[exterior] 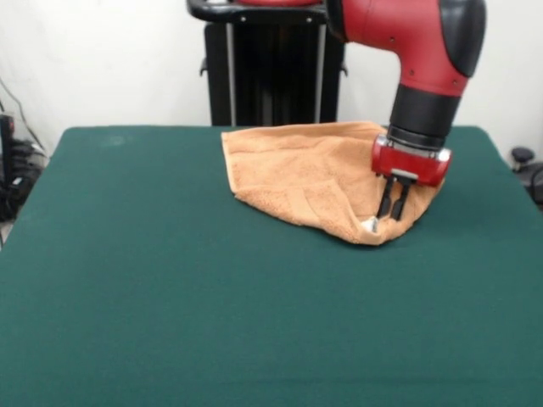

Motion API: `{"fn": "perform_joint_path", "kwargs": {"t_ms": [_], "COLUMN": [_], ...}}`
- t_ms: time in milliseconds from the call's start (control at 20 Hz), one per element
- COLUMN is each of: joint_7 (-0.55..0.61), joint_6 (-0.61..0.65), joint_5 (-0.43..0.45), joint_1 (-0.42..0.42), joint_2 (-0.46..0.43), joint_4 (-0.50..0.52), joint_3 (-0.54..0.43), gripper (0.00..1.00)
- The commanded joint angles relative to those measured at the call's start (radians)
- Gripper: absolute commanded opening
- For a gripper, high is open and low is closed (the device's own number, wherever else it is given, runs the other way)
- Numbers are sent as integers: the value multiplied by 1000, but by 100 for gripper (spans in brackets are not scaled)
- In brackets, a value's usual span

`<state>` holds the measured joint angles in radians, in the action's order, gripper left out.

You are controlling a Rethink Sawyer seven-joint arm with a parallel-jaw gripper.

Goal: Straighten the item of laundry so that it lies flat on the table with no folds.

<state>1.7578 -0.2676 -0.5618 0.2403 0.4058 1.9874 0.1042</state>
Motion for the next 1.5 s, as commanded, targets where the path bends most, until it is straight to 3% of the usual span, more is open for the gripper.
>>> {"fn": "perform_joint_path", "kwargs": {"t_ms": [50,750,1150,1500], "joint_7": [187,210,280,313], "joint_6": [114,258,552,684], "joint_5": [-188,-274,-232,-185], "joint_1": [59,145,248,250], "joint_2": [-195,-218,-190,-143], "joint_4": [-302,-420,-528,-543], "joint_3": [-114,-13,199,241], "gripper": [0,0,0,0]}}
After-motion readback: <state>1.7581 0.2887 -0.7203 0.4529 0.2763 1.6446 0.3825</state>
